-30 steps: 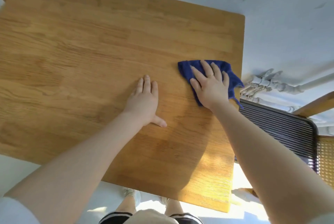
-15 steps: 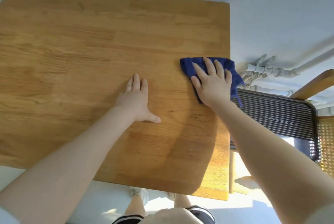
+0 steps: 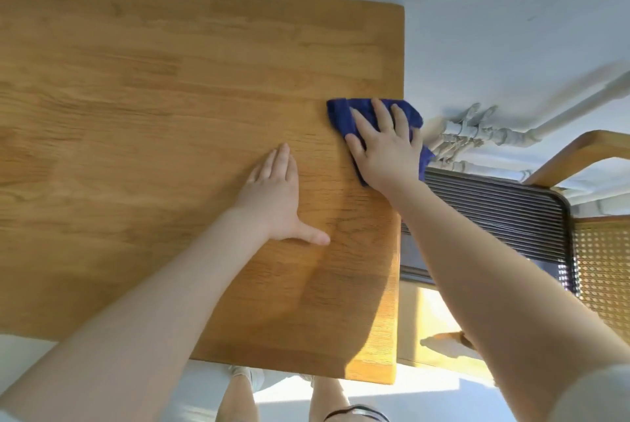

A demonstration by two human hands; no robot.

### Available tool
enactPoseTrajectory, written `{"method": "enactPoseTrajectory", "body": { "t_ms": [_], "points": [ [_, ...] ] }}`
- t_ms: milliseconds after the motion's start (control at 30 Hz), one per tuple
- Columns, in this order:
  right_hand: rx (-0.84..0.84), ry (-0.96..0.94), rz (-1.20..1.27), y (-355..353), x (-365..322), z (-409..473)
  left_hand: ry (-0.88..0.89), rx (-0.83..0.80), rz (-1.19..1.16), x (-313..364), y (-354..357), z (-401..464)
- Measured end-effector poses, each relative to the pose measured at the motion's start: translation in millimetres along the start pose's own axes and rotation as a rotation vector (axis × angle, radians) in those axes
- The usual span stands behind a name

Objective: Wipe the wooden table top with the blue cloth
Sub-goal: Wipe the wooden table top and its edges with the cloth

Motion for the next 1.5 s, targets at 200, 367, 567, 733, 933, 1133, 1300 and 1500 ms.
{"method": "enactPoseTrajectory", "body": {
  "t_ms": [200,367,567,733,933,1133,1300,1500],
  "points": [
    [0.036,-0.003,-0.014,-1.3,-1.4,-5.3,-0.029,0.109,-0.054,12.4,-8.0,0.8],
    [0.079,-0.185,-0.029,-3.4,-14.6,-67.7,-0.023,0.090,-0.076,16.7,-3.7,3.5],
    [0.043,-0.104,0.000,-0.4,-0.2,20.2,-0.044,0.080,-0.112,13.0,1.7,7.9],
    [0.077,-0.123,0.000,-3.1,-7.0,-18.3,-0.037,0.110,-0.148,9.1,1.9,5.4],
    [-0.019,-0.357,-0.039,-2.2,-13.0,-98.6,-0.040,0.154,-0.207,7.4,-3.3,5.6],
    [-0.037,-0.173,-0.060,2.0,-1.5,-21.9,-0.064,0.156,-0.257,2.2,0.5,8.3],
    [-0.002,-0.212,-0.042,4.3,-16.1,-110.2,-0.065,0.173,-0.267,1.5,0.9,3.9],
    [-0.032,-0.365,-0.015,5.1,-25.6,-217.0,-0.066,0.154,-0.226,3.3,-3.7,3.3]
  ]
}}
Point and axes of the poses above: each hand's wrist, its own z-axis towards the middle knuckle, its own y-axis out of the palm, x = y × z, the point moved 10 cm from there along z, towards the middle knuckle, and after that the axes turned 7 degrees about x, right-handed, at the moved point
